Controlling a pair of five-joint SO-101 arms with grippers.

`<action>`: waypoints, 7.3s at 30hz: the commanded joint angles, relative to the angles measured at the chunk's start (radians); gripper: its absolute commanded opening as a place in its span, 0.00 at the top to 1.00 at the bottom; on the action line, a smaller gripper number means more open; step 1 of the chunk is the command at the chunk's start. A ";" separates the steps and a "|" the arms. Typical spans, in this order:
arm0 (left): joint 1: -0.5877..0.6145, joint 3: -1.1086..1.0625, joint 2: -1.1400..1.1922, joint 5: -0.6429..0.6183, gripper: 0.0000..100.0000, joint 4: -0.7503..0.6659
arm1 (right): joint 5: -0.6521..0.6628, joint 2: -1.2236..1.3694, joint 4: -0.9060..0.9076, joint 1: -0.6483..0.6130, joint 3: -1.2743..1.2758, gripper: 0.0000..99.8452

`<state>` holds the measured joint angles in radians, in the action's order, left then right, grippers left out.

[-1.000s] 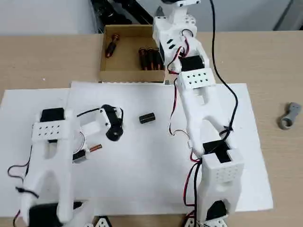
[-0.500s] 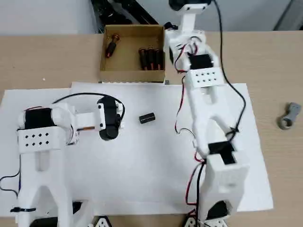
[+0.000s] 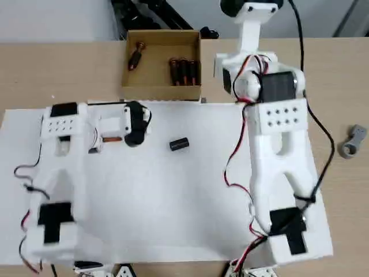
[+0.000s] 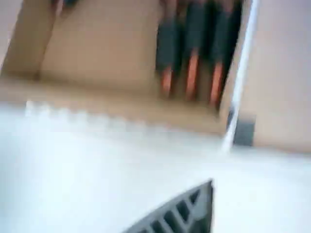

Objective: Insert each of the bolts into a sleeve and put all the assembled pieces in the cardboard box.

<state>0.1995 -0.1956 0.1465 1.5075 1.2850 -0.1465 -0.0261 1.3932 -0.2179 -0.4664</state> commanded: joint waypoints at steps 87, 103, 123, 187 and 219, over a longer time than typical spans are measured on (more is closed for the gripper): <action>0.025 0.390 0.112 -2.102 0.99 0.103 | -0.235 -0.041 0.154 -0.125 0.150 1.00; 0.058 0.024 -0.582 -1.924 0.99 0.120 | -0.112 0.278 0.084 -0.245 0.169 1.00; 0.161 -0.499 -1.275 -1.763 0.99 -0.115 | -0.680 0.506 0.024 -0.295 0.037 0.91; 0.163 -0.496 -1.218 -1.726 0.99 -0.114 | -0.468 0.634 0.125 -0.483 0.040 0.82; 0.157 -0.530 -1.224 -1.583 0.99 -0.267 | -0.094 0.170 0.257 -0.463 0.038 1.00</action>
<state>0.3544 -0.7265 -1.0733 -0.1005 1.0902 -0.2908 0.3284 1.6433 -0.6889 -0.4127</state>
